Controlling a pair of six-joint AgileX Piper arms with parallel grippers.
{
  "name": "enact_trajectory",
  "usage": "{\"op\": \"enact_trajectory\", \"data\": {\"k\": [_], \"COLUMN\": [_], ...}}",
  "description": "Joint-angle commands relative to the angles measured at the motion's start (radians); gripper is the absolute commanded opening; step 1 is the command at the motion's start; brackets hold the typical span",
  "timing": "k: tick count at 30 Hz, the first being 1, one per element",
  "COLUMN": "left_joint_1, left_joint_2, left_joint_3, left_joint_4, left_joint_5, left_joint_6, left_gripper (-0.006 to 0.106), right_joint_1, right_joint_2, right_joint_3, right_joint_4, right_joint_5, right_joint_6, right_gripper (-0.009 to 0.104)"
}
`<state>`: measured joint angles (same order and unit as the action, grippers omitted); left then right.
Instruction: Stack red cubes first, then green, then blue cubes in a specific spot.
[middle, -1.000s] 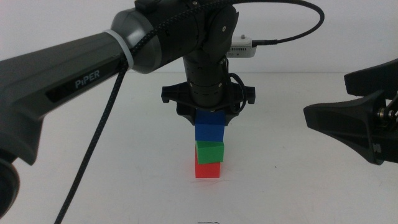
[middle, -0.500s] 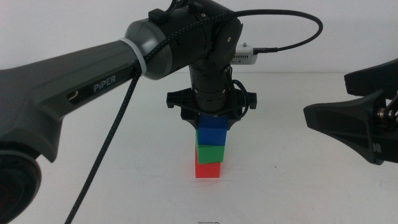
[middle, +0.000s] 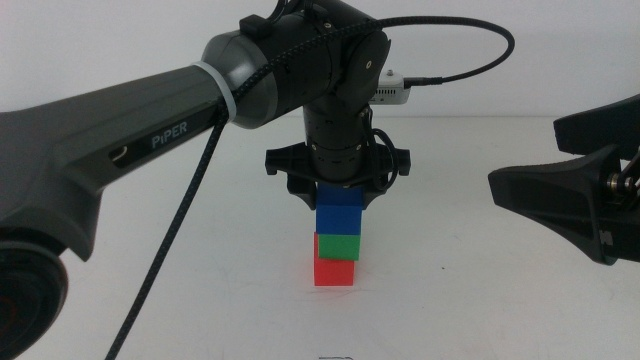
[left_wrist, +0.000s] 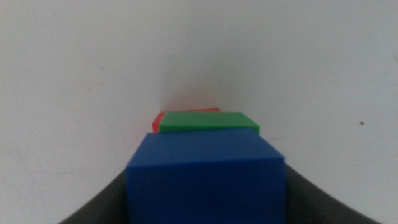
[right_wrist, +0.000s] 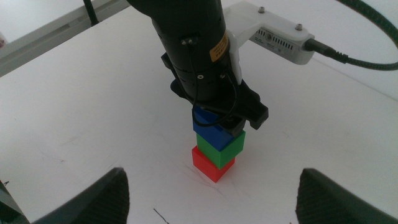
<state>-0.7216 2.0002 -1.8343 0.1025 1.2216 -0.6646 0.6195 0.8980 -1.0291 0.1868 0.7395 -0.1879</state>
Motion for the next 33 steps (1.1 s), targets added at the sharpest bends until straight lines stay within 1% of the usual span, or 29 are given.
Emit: {"op": "enact_trajectory", "data": {"k": [1,5,7,12,15,19,26,27,31,33], "left_joint_1": [-0.002,-0.002,-0.002,-0.002,-0.002,-0.002,-0.002,0.002,0.040,0.094], "left_joint_2": [-0.048,-0.067,-0.085,-0.157,-0.226,-0.334,-0.500,-0.523,-0.609,-0.665], "left_joint_3": [-0.028,-0.028,-0.028,-0.028,-0.028,-0.028,-0.022,-0.016,0.020,0.058], "left_joint_4": [0.017,0.017,0.016,0.003,0.020,0.120,0.271,0.285,0.288,0.287], "left_joint_5": [-0.003,-0.008,-0.018,-0.005,0.056,0.098,0.098,0.098,0.098,0.098], "left_joint_6": [-0.001,0.041,0.063,0.119,0.118,0.135,0.239,0.253,0.293,0.294], "left_gripper": [0.071,0.088,0.094,0.094,0.094,0.094,0.094,0.094,0.094,0.094], "right_joint_1": [-0.006,-0.006,-0.006,-0.006,-0.006,-0.006,-0.006,-0.006,-0.006,-0.006], "right_joint_2": [-0.012,-0.012,-0.012,-0.012,-0.012,-0.012,-0.012,-0.012,-0.012,-0.012], "right_joint_3": [-0.027,-0.027,-0.027,-0.027,-0.027,-0.027,-0.027,-0.027,-0.027,-0.027], "right_joint_4": [0.006,0.006,0.006,0.006,0.006,0.006,0.006,0.006,0.006,0.006], "right_joint_5": [-0.070,-0.070,-0.070,-0.070,-0.070,-0.070,-0.070,-0.070,-0.070,-0.070], "right_joint_6": [-0.012,-0.012,-0.012,-0.012,-0.012,-0.012,-0.012,-0.012,-0.012,-0.012], "right_gripper": [0.085,0.085,0.085,0.085,0.085,0.085,0.085,0.085,0.085,0.085]}}
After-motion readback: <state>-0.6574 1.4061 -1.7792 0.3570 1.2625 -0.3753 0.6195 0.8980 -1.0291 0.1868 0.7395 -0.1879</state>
